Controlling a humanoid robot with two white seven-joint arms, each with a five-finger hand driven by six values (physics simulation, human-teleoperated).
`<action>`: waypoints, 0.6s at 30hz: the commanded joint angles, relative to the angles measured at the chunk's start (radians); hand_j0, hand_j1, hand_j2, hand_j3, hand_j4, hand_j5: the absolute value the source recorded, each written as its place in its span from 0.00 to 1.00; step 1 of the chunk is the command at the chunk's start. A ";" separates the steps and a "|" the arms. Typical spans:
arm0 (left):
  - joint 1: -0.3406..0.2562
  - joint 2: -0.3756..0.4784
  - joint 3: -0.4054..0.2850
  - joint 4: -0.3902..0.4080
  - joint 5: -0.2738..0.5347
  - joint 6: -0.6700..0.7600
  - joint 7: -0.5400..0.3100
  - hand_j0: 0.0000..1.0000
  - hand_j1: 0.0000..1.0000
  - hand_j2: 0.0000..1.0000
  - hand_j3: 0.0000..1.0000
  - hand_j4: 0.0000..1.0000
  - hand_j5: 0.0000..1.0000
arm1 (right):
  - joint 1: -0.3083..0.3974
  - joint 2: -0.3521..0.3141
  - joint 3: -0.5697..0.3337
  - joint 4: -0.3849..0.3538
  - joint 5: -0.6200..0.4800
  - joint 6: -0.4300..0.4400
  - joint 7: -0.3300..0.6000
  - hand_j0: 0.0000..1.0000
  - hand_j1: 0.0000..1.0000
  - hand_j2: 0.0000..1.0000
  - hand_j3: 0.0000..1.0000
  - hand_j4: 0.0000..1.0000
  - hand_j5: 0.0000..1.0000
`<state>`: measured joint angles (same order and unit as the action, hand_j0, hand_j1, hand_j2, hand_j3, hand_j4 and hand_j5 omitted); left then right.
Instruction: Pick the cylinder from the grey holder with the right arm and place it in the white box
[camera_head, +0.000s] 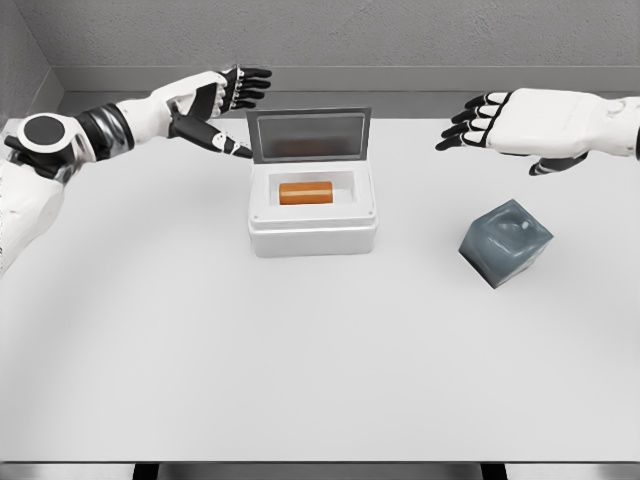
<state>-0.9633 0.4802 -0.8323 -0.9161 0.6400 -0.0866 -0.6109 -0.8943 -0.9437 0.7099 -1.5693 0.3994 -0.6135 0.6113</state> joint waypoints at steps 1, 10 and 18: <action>0.000 0.000 0.001 0.000 0.004 -0.008 0.000 1.00 1.00 1.00 1.00 1.00 1.00 | 0.000 -0.001 0.007 0.000 -0.004 0.003 0.000 1.00 1.00 1.00 1.00 1.00 1.00; 0.015 0.001 0.001 -0.010 0.006 -0.013 0.000 1.00 1.00 1.00 1.00 1.00 1.00 | -0.003 -0.003 0.007 0.000 -0.004 0.003 0.000 1.00 1.00 1.00 1.00 1.00 1.00; 0.040 0.005 0.001 -0.072 0.012 -0.010 0.000 1.00 1.00 1.00 1.00 1.00 1.00 | -0.003 -0.003 0.005 0.000 -0.004 0.003 0.000 1.00 1.00 1.00 1.00 1.00 1.00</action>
<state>-0.9235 0.4833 -0.8328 -0.9810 0.6446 -0.0971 -0.6109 -0.8974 -0.9459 0.7134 -1.5694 0.3993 -0.6134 0.6113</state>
